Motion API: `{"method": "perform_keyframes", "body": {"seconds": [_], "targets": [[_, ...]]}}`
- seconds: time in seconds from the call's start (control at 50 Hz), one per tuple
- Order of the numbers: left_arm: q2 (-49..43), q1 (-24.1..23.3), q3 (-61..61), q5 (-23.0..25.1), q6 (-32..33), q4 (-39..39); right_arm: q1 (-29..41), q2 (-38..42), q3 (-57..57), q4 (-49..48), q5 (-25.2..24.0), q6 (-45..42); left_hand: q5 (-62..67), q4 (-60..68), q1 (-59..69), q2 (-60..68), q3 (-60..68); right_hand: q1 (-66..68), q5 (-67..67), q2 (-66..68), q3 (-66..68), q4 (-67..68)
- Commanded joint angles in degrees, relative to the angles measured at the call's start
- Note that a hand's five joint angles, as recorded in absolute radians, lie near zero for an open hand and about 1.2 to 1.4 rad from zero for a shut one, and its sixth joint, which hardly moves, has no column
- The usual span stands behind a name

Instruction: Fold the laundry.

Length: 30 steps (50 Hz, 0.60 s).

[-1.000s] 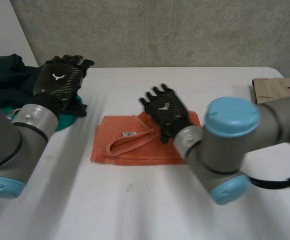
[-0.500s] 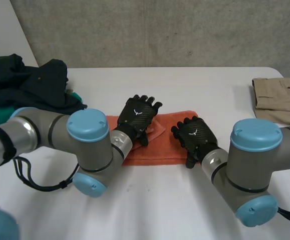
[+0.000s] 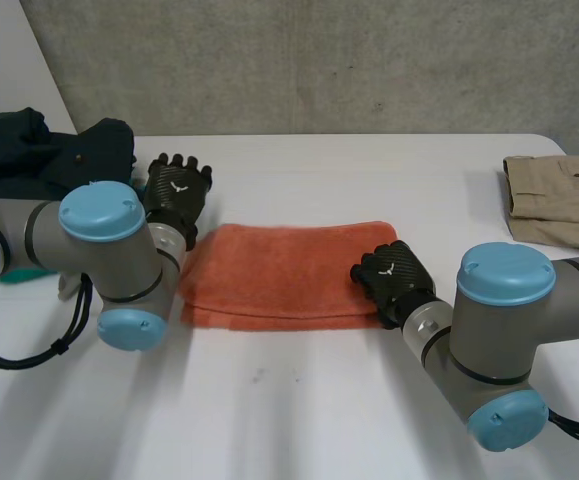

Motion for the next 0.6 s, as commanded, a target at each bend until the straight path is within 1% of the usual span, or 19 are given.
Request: {"method": "perform_keyframes", "body": {"seconds": [0.02,0.06,0.12,0.14,0.16,0.22,0.28,0.3,0.36,0.38,0.42,0.44,0.46,0.5,0.52,0.6], "targets": [[5.6,-3.3,-5.1,0.4,-0.5,-0.2,-2.2,-0.9,1.0,0.5,4.5,-3.5,-2.2,-1.1,-0.4,-1.4,-1.8,28.6,28.5,27.5,27.7,28.1],[8.2,-3.3,-7.3,0.5,-0.6,-0.2,-3.3,-1.5,2.0,0.6,5.5,-5.4,-2.4,-1.3,-0.6,-1.5,-2.0,28.6,28.5,27.5,27.7,28.1],[12.2,-3.3,-11.1,0.6,-1.4,-0.2,-5.9,-4.0,4.2,0.6,5.9,-11.3,-2.7,-1.6,-1.0,-1.9,-2.3,28.6,28.5,27.5,27.7,28.1],[13.1,-3.2,-11.7,0.7,-1.8,-0.2,-6.6,-5.0,4.7,0.5,5.9,-13.5,-2.7,-1.6,-1.0,-1.9,-2.3,28.6,28.5,27.5,27.7,28.1],[14.0,-3.2,-12.4,0.8,-2.1,-0.2,-8.0,-6.7,5.2,0.2,6.0,-18.3,-2.7,-1.6,-1.0,-1.9,-2.3,28.6,28.5,27.5,27.7,28.1],[17.5,-2.9,-14.6,1.5,-4.3,-0.2,-9.0,-8.3,4.4,-0.6,5.9,-25.2,-2.7,-1.6,-1.0,-1.9,-2.3,28.6,28.5,27.5,27.7,28.1],[19.8,-2.6,-16.0,2.0,-6.5,-0.2,-7.6,-8.8,2.7,-2.3,5.0,-28.9,-2.7,-1.6,-1.0,-1.9,-2.3,28.6,28.5,27.5,27.7,28.1],[20.3,-2.4,-16.2,2.2,-7.1,-0.3,-5.1,-8.8,1.1,-3.7,3.7,-30.2,-2.7,-1.6,-1.0,-1.9,-2.3,28.6,28.5,27.5,27.7,28.1],[21.8,-1.7,-16.6,2.1,-8.4,-0.3,0.9,-8.3,-1.4,-5.7,0.6,-30.2,-2.7,-1.6,-1.0,-1.9,-2.3,28.6,28.5,27.5,27.7,28.1],[22.0,-1.5,-16.7,2.1,-8.6,-0.3,4.1,-7.9,-2.8,-7.1,-2.6,-29.8,-2.7,-1.6,-1.0,-1.9,-2.3,28.6,28.5,27.5,27.7,28.1],[22.6,-1.2,-17.1,1.9,-9.1,-0.4,6.6,-6.7,-3.4,-8.3,-5.6,-29.4,-2.7,-1.6,-1.0,-1.9,-2.3,28.6,28.5,27.5,27.7,28.1],[22.8,-1.1,-17.2,1.9,-9.3,-0.4,7.9,-5.3,-3.6,-8.9,-7.7,-29.1,-2.7,-1.6,-1.0,-1.9,-2.3,28.6,28.5,27.5,27.7,28.1],[23.0,-1.0,-17.4,1.9,-9.3,-0.4,9.9,-2.1,-4.0,-9.7,-11.3,-28.6,-2.7,-1.6,-1.0,-1.9,-2.3,28.6,28.5,27.5,27.7,28.1],[23.4,-1.0,-17.9,1.8,-9.5,-0.4,11.2,-0.2,-4.2,-9.9,-14.1,-28.2,-2.7,-1.6,-1.0,-1.9,-2.3,28.6,28.5,27.5,27.7,28.1],[23.4,-1.0,-17.9,1.8,-9.6,-0.4,12.7,1.6,-4.4,-10.1,-16.7,-28.0,-2.7,-1.6,-1.0,-1.9,-2.3,28.6,28.5,27.5,27.7,28.1],[23.4,-1.2,-18.0,1.8,-10.8,-0.4,14.5,3.9,-4.6,-10.1,-18.8,-27.1,-2.7,-1.6,-1.0,-1.9,-2.3,27.3,27.2,26.3,26.4,26.8]]}}
